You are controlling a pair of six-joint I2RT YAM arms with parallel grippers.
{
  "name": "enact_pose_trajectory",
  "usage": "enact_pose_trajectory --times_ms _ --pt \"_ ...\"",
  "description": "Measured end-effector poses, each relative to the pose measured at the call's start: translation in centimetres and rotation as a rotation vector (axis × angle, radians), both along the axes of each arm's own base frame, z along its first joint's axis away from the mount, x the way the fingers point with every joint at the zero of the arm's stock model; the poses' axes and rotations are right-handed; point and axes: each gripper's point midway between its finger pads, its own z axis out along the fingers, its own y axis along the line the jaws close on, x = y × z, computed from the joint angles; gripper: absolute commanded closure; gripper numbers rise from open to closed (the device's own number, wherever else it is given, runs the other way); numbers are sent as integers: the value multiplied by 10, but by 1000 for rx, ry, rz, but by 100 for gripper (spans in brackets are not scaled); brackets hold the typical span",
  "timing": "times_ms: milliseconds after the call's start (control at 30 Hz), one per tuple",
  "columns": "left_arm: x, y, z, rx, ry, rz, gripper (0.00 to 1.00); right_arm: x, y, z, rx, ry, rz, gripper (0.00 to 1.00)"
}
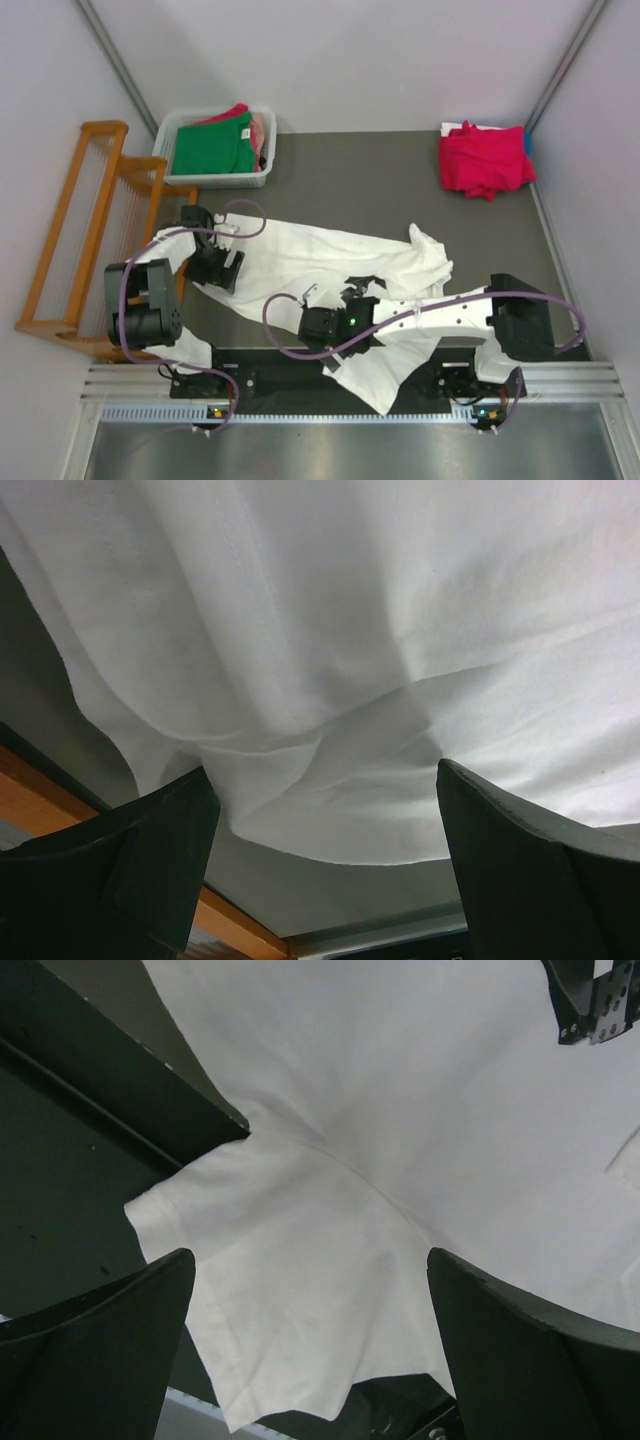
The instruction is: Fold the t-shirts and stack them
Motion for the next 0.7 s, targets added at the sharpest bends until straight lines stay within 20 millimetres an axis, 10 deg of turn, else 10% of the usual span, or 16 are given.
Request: enact_pose_trajectory --times_ms 700 --pt "23 1 2 -10 -34 14 8 -49 3 -9 -23 46 119 5"
